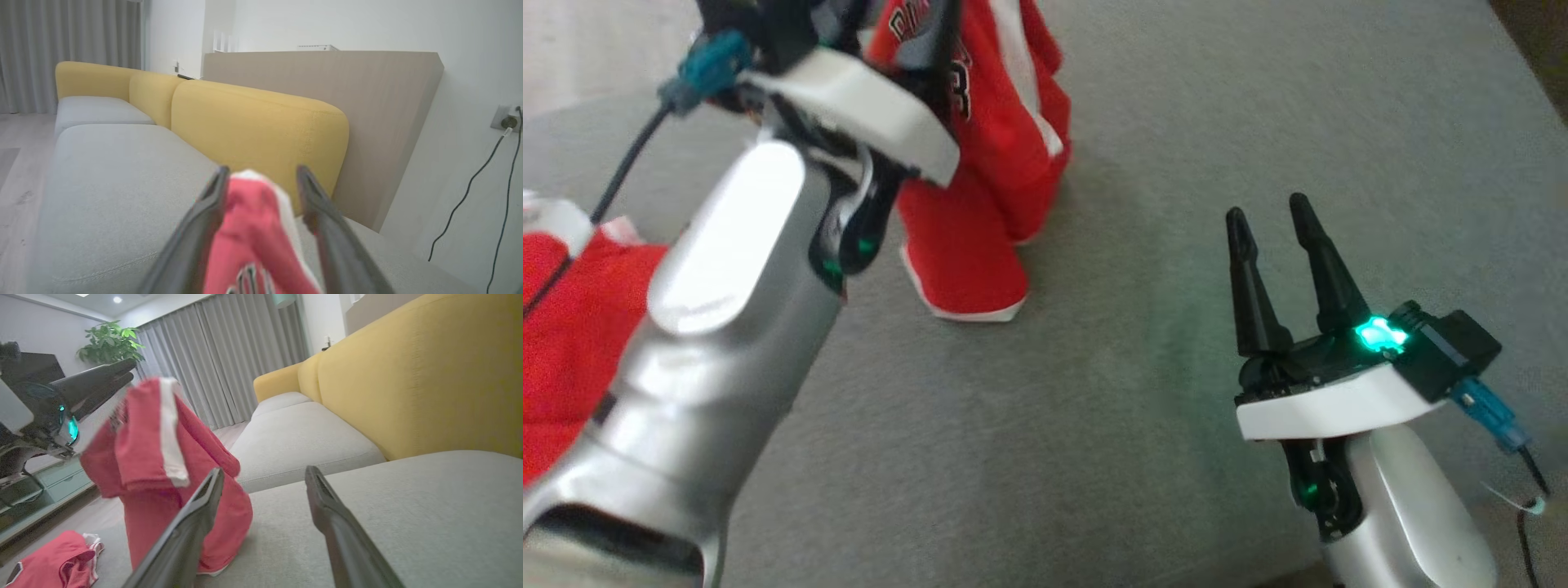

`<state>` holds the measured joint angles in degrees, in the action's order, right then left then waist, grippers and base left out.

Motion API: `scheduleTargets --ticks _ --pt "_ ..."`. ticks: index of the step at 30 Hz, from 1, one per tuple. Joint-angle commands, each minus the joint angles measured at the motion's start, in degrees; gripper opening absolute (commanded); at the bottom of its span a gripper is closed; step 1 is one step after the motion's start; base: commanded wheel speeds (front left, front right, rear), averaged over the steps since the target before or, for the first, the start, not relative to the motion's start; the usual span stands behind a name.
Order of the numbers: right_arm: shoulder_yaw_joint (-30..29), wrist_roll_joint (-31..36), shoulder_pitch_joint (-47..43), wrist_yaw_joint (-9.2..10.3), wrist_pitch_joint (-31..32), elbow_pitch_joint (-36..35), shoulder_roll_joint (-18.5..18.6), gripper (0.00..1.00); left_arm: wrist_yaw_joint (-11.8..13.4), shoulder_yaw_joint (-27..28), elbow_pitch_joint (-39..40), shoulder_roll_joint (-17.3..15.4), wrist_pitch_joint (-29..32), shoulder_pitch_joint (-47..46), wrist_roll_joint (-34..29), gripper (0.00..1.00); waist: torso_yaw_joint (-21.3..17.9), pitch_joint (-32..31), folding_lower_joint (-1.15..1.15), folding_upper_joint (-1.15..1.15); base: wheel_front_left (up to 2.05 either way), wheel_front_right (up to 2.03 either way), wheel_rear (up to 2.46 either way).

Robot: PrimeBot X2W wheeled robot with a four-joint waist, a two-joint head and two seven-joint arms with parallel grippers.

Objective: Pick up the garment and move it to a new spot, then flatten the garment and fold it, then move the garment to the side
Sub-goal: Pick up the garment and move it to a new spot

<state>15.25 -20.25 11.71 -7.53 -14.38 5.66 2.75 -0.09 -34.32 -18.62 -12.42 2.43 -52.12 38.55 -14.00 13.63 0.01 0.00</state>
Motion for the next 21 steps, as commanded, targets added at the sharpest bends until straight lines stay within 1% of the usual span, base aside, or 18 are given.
scheduleTargets --ticks 1,4,5,8,14,18,21 --pt "1.71 -0.61 1.94 0.04 -0.62 -2.39 0.12 1.0 -0.85 1.53 -0.82 -0.66 -1.29 -5.41 -1.26 1.0 -3.92 3.18 -0.01 0.0 0.0 0.0 0.0" --pt "1.34 -0.76 1.78 0.04 -0.62 -2.67 0.12 1.0 -1.41 1.99 -4.0 0.03 -3.53 -7.45 -1.52 1.0 -3.87 3.28 -0.01 0.0 0.0 0.0 0.0" --pt "1.34 -0.76 1.78 0.04 -0.62 -2.67 0.12 1.0 -1.41 1.99 -4.0 0.03 -3.53 -7.45 -1.52 1.0 -3.87 3.28 -0.01 0.0 0.0 0.0 0.0" --pt "0.2 -0.54 1.32 0.04 -0.62 -2.49 0.12 1.0 -2.18 2.37 -6.22 -0.7 -5.56 -8.38 -1.98 1.0 -2.39 2.84 -0.01 0.0 0.0 0.0 0.0" --pt "-1.64 1.43 0.5 0.04 -0.62 -1.35 0.12 1.0 -2.49 3.89 -8.21 -3.54 -10.76 -6.3 -2.47 1.0 3.0 0.46 -0.01 0.0 0.0 0.0 0.0" --pt "-3.26 3.05 -0.36 0.04 -0.62 -0.3 0.12 1.0 -1.93 3.71 -7.34 -6.18 -14.03 -1.14 -3.87 1.0 7.16 -1.7 -0.01 0.0 0.0 0.0 0.0" --pt "-4.27 4.25 -1.32 0.04 -0.62 0.6 0.12 1.0 -0.57 4.01 -5.58 -7.54 -15.64 4.72 -4.24 1.0 10.11 -3.46 -0.01 0.0 0.0 0.0 0.0"
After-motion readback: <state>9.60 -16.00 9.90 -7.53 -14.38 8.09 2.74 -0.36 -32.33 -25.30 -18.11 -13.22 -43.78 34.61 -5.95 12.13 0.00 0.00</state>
